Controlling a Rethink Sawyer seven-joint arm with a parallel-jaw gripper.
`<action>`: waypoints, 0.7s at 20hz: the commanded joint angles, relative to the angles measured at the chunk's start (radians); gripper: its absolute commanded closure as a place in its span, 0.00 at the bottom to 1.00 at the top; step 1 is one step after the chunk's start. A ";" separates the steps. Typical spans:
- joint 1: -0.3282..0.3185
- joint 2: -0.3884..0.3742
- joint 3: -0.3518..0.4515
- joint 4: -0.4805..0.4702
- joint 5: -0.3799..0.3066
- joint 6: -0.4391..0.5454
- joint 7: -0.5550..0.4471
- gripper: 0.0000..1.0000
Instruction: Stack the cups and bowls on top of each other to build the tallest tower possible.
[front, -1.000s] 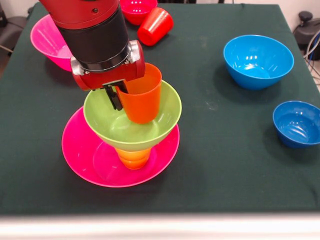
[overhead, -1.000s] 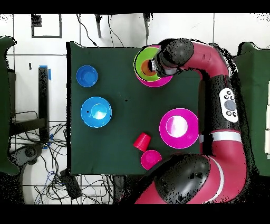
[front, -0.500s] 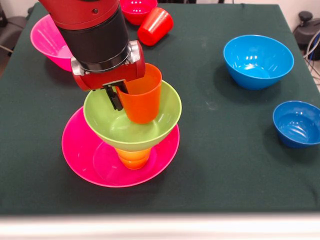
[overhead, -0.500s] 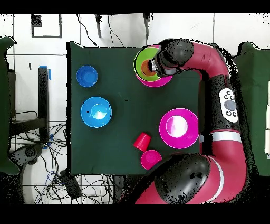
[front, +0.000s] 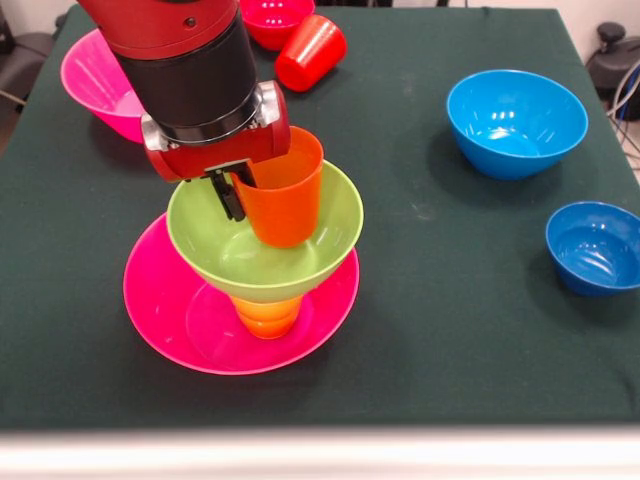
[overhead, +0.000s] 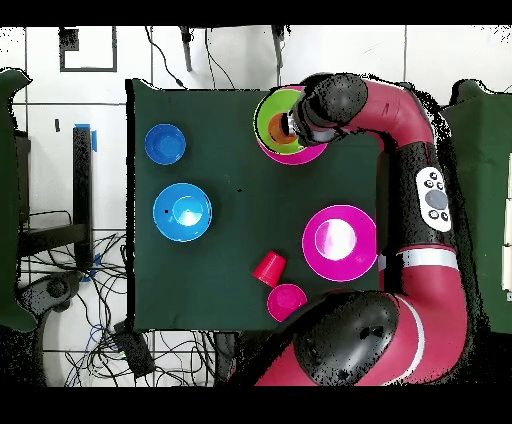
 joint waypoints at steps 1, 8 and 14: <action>0.005 0.019 0.010 -0.012 -0.048 -0.064 -0.150 1.00; -0.002 0.024 0.014 -0.009 -0.043 -0.065 -0.155 1.00; -0.007 0.045 0.021 -0.046 -0.046 -0.045 -0.182 1.00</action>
